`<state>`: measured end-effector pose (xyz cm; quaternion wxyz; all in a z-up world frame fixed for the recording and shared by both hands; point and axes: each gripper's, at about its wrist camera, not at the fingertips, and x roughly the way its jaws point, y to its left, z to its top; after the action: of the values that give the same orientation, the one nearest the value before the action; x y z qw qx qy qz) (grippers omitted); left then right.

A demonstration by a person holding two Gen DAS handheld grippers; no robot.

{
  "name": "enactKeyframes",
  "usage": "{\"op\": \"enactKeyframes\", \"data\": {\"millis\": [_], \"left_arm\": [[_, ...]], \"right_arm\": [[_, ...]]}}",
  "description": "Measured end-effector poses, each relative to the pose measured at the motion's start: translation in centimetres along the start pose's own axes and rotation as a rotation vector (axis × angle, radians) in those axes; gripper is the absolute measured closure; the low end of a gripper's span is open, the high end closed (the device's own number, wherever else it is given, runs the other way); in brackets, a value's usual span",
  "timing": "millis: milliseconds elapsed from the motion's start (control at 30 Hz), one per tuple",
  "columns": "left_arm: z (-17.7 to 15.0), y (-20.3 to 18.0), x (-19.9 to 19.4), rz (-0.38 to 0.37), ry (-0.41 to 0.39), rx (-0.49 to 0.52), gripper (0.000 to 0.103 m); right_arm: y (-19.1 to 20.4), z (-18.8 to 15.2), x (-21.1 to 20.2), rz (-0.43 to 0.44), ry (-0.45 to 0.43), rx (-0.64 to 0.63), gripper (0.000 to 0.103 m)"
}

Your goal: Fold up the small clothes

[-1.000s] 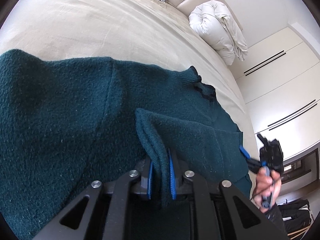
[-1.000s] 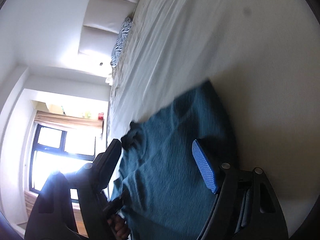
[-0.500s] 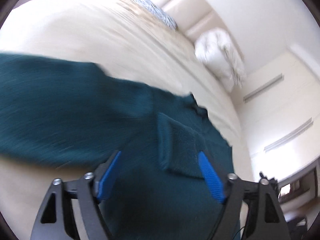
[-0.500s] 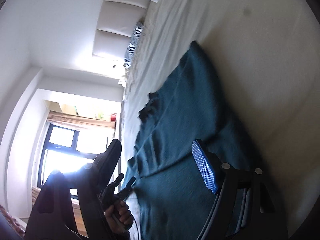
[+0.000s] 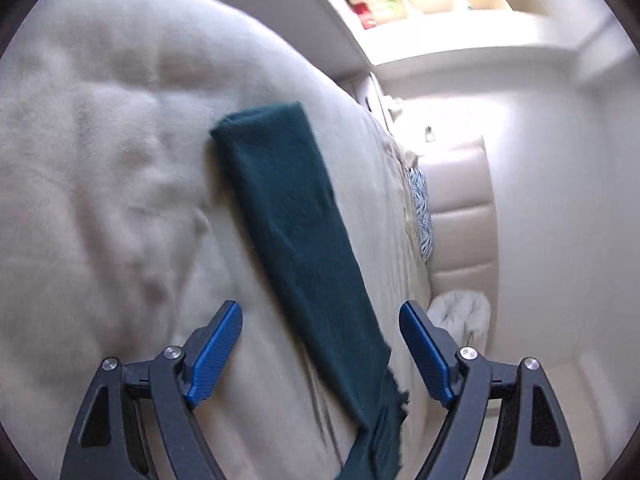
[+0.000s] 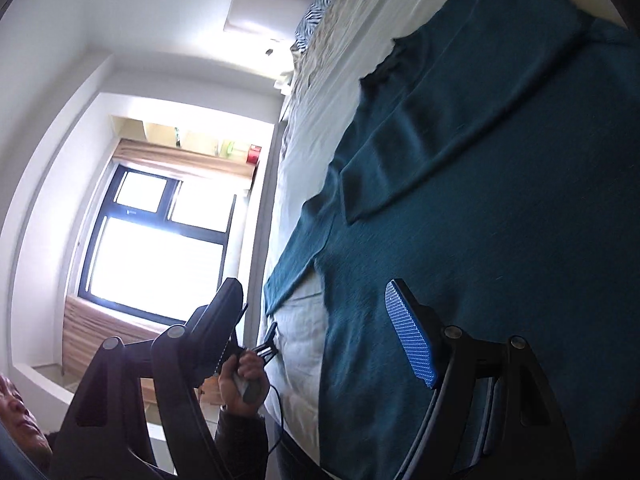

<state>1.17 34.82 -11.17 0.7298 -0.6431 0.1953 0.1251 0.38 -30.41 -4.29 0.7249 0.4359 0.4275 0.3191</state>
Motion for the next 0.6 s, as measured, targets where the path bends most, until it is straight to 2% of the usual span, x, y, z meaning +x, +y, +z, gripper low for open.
{"op": "enactKeyframes", "data": {"millis": [100,233,267,300,333,367,400,500,600], "left_arm": [[1.6,1.7,0.9,-0.057,-0.043,-0.126,0.021],[3.5,0.9,2.2,-0.040,-0.088,-0.120,0.027],[4.0,0.6,2.8,-0.028,-0.089,-0.109,0.033],[3.9,0.3,3.2,-0.023,-0.085,-0.098,0.047],[4.2,-0.1,3.8,-0.006,-0.069,-0.077,0.055],[4.3,-0.7,4.3,0.019,-0.052,-0.049,0.069],[4.0,-1.2,4.4,0.035,-0.047,-0.024,0.079],[1.7,-5.1,4.7,0.089,-0.046,0.151,0.090],[-2.7,-10.7,5.6,0.102,-0.019,0.376,0.094]], "right_arm": [[1.4,-1.1,1.1,-0.011,0.017,-0.019,0.029],[2.1,-1.4,2.4,-0.028,0.023,-0.037,0.029],[2.0,-1.5,2.5,-0.029,0.019,-0.033,0.029],[1.8,-1.6,2.6,-0.032,0.015,-0.028,0.029],[1.3,-1.3,2.5,-0.032,0.012,-0.022,0.029],[1.0,-1.4,2.4,-0.031,0.009,-0.018,0.029],[0.7,-1.3,2.2,-0.030,0.006,-0.014,0.029],[-0.2,-0.8,1.6,-0.036,-0.008,-0.010,0.029],[-1.4,-0.5,1.2,-0.031,-0.021,0.009,0.029]]}}
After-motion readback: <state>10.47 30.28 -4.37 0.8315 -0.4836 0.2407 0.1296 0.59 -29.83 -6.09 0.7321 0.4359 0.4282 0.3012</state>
